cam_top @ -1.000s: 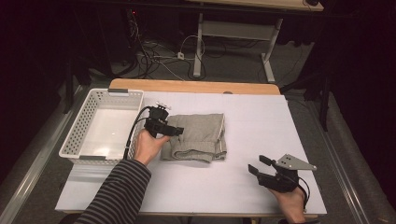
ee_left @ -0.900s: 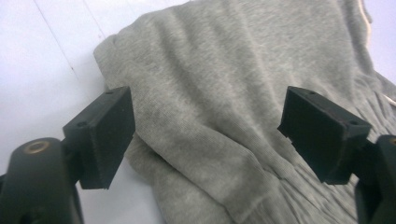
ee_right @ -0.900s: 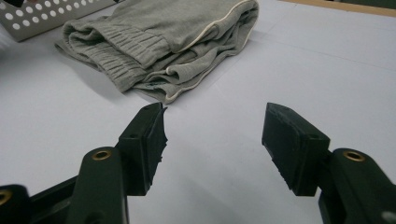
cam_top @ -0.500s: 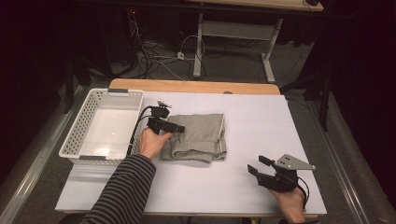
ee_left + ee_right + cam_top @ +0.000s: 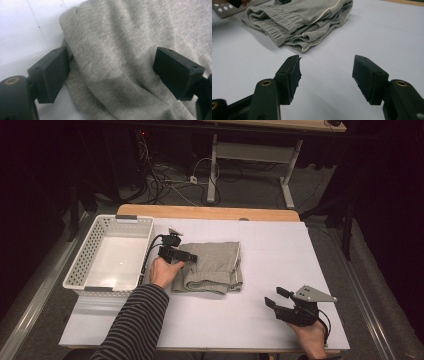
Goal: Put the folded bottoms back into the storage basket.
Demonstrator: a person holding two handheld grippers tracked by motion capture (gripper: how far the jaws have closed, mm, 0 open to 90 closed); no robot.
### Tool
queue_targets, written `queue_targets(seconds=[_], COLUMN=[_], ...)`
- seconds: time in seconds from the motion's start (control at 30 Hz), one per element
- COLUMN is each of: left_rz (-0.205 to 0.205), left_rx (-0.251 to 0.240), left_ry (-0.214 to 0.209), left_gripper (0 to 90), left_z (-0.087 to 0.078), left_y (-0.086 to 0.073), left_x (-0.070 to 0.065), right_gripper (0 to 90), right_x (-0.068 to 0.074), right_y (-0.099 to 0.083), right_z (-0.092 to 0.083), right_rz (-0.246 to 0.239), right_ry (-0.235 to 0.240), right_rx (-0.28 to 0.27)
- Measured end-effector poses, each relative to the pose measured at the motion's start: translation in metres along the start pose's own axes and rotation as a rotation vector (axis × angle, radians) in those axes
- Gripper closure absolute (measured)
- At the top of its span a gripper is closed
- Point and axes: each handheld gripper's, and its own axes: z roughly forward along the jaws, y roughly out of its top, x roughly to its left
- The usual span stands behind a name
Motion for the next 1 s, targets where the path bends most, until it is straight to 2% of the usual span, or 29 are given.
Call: queue_targets(seconds=[0.07,0.17,0.27,0.3,0.37,0.43,0.53,0.6,0.93,1.0], left_rz=[-0.004,0.028,0.042,0.044,0.072,0.09,0.108,0.127,0.162,0.165], left_rx=[-0.004,0.009,0.02,0.021,0.03,0.041,0.067,0.077,0.08,0.08], left_ry=[-0.01,-0.008,-0.034,-0.034,-0.009,-0.007,-0.023,-0.014,-0.002,-0.004], left_gripper=[12.9,13.0,13.4,13.7,13.6,14.1,17.7,18.4,32.0,38.2], left_z=[0.0,0.002,0.004,0.005,0.006,0.007,0.008,0.009,0.012,0.012], left_y=[0.0,-0.001,-0.002,-0.002,-0.002,-0.002,-0.001,-0.001,-0.003,-0.003], left_x=[0.001,-0.003,-0.008,-0.011,-0.016,-0.019,-0.024,-0.028,-0.039,-0.04], right_gripper=[40.0,40.0,40.0,40.0,40.0,40.0,40.0,40.0,40.0,40.0], right_x=[0.0,0.001,0.001,0.001,0.001,0.001,0.001,0.002,0.003,0.003], right_y=[0.0,0.0,0.0,0.0,0.0,0.0,0.001,0.001,0.001,0.001], right_z=[0.0,0.001,0.001,0.001,0.001,0.001,0.002,0.002,0.003,0.003], right_rz=[0.001,-0.003,-0.005,-0.005,-0.007,-0.006,-0.009,-0.009,-0.013,-0.012], right_ry=[0.0,0.002,0.003,0.004,0.004,0.006,0.007,0.007,0.008,0.009], right_rx=[0.0,0.0,-0.001,-0.002,-0.001,0.0,0.001,0.003,0.009,0.011])
